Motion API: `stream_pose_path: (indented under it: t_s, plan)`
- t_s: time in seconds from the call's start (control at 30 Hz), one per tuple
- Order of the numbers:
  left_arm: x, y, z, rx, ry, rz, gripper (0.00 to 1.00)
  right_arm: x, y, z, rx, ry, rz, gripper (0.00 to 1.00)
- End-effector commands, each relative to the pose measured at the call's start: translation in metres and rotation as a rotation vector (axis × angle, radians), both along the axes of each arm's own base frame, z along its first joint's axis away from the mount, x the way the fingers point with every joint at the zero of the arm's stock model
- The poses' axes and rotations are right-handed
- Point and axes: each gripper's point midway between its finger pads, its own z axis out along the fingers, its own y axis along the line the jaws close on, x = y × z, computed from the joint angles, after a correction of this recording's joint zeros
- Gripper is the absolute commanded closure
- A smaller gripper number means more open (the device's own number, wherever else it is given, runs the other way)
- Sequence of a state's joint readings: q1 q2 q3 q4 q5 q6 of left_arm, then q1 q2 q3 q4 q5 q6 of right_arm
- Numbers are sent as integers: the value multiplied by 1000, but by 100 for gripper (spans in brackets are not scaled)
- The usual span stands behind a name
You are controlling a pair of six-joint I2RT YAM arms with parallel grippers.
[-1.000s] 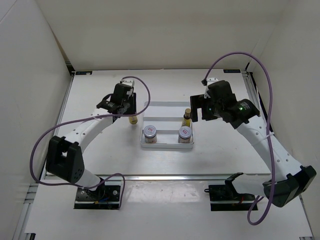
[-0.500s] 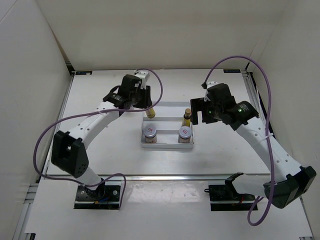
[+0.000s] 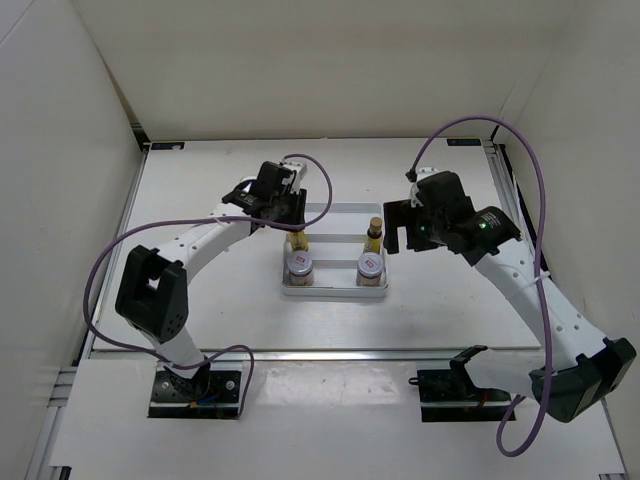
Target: Organize the condiment bottles
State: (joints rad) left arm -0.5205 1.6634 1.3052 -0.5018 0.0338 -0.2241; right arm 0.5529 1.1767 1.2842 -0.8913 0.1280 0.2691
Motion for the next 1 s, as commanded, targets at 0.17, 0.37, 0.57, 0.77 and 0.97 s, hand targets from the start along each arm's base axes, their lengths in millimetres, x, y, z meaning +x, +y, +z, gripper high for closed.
stream_pose_path:
  t_s: [0.17,0.37,0.57,0.77,0.97]
  plan:
    - [2,-7,8,-7,-38,-29,42,9,-5,18,1,-47,-39,0]
    - [-3,-13,15,2,-37,-41,29,27,0,40,-10,-80,-51,0]
    - [3,-9,73,-15,-126,-21,0,45,-7,58,-28,-134,-86,0]
    - [-4,24,203,-17,-404,23,0,85,-33,55,-42,-96,-110,0]
    - [-15,130,208,185,-492,255,0,131,-57,34,63,-21,-177,0]
